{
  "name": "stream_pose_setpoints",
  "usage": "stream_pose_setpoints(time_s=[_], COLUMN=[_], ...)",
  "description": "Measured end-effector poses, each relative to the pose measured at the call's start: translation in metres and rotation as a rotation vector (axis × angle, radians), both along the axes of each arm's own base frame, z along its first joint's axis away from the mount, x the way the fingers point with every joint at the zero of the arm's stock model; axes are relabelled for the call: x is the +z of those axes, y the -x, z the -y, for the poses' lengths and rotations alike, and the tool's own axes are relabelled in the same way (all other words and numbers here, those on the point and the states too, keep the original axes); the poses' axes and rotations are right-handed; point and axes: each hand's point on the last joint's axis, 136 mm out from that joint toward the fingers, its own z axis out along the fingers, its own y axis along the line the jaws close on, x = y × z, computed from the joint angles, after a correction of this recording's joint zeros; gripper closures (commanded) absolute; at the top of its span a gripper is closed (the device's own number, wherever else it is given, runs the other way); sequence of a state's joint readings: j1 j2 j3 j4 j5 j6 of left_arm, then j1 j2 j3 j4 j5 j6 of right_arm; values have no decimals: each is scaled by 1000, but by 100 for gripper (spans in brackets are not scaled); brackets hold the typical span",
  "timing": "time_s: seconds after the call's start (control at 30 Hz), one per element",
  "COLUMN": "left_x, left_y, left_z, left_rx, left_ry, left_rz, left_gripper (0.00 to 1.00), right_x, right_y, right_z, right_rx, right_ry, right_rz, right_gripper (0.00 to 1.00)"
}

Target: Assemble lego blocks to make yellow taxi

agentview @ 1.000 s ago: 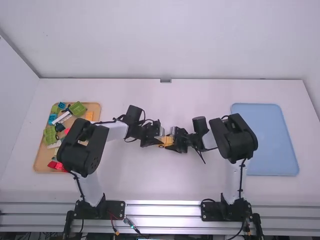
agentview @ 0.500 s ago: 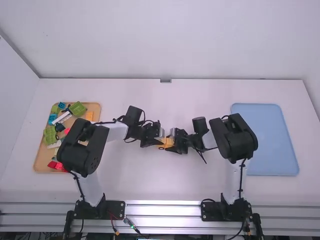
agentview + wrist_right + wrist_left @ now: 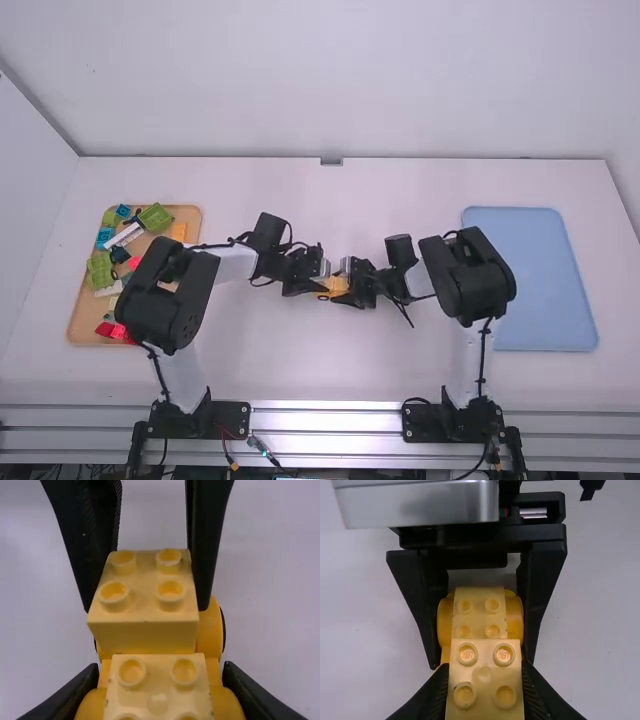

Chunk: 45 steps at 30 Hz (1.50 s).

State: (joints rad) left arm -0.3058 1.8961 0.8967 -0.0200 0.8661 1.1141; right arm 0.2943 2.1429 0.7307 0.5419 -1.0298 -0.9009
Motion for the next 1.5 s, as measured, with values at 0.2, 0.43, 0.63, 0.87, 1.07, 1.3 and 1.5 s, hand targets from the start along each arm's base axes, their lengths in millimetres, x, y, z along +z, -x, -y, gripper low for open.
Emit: stream_pose_setpoints(time_s=[0.2,0.43,0.63,0.87,1.07,1.3,1.5], left_x=[-4,-4,-7,-8,-8,-8,-8], left_y=[3,-5,-7,-4,-4,0,3], left_z=[-1,0,0,0,1,8,8], left_rx=[0,10,13,13,17,-2,21], left_ry=[-27,-32,-34,-35,-37,-37,-54], left_rz=[-10,30,36,15,14,20,-45], left_gripper=[98,98,99,98,83,33,33], right_x=[0,0,0,0,0,0,0], right_y=[0,0,0,0,-1,-1,-1], right_z=[0,0,0,0,0,1,1], right_rx=[-1,-1,-1,-1,-2,-6,-6], right_ry=[0,0,0,0,0,2,2], right_rz=[0,0,0,0,2,0,0], right_gripper=[55,55,55,54,53,48,47])
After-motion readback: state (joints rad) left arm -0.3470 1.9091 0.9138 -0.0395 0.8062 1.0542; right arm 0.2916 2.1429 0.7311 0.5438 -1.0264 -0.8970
